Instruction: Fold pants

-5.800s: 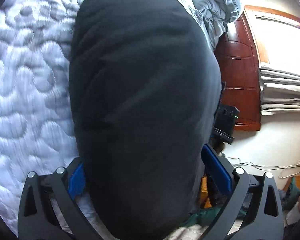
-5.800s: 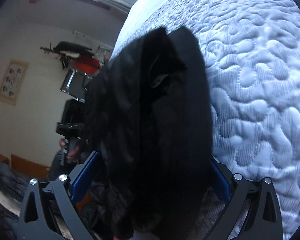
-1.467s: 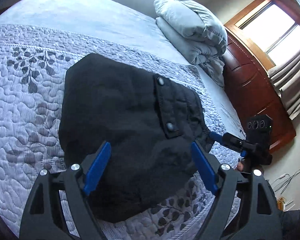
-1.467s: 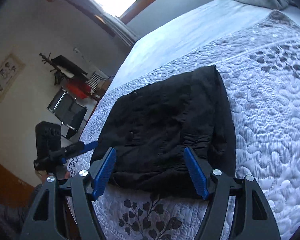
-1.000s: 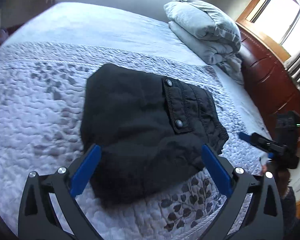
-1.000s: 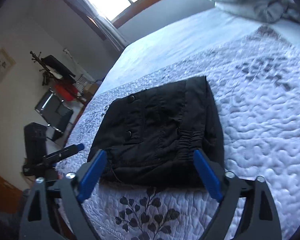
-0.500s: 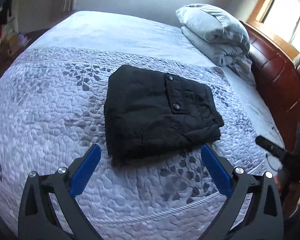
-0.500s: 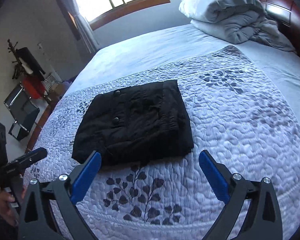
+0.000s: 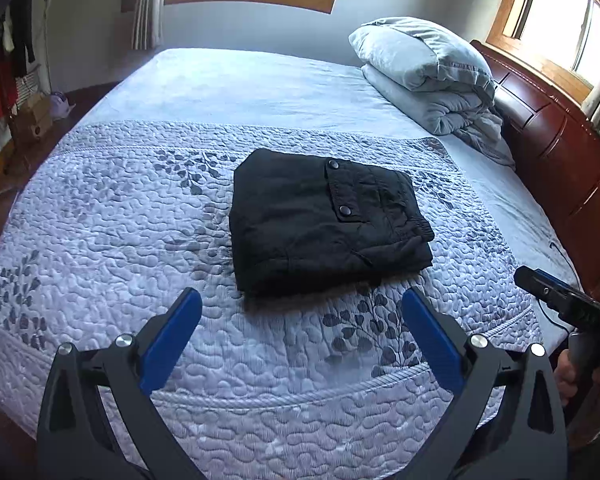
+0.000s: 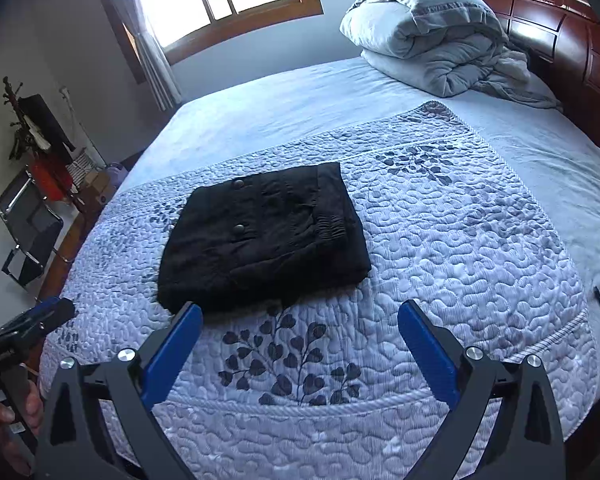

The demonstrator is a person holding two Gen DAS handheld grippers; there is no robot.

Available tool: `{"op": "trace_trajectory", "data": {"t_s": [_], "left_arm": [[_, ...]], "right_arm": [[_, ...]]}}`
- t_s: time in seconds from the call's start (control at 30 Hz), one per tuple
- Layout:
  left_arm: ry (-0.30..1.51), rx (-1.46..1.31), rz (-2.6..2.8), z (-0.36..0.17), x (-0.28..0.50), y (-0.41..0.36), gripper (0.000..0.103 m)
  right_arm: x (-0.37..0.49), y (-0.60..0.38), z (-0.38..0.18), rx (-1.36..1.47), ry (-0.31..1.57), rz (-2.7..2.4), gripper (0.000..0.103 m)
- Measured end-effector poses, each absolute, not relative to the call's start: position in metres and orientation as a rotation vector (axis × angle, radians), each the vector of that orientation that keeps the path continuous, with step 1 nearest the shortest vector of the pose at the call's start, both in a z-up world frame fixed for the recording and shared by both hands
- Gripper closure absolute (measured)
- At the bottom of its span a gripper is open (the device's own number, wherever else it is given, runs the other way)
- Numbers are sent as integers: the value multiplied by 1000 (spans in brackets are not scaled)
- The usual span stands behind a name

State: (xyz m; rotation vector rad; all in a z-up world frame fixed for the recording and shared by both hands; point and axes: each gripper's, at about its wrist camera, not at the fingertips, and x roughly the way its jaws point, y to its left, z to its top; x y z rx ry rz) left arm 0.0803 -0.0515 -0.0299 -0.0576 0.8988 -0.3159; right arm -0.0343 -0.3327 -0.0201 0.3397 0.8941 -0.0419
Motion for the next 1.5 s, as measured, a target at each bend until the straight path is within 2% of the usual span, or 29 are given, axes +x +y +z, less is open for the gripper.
{"op": "trace_trajectory", "data": {"t_s": [0.6, 0.97, 1.5], "left_arm": [[851, 0, -258, 4, 33, -51, 3], [805, 40, -248, 21, 4, -53, 3], [822, 53, -242, 18, -4, -57, 3]], "right_arm": [[-82, -308, 24, 253, 834, -49, 4], [-100, -298, 33, 222, 819, -35, 4], [-108, -295, 33, 213, 819, -50, 4]]}}
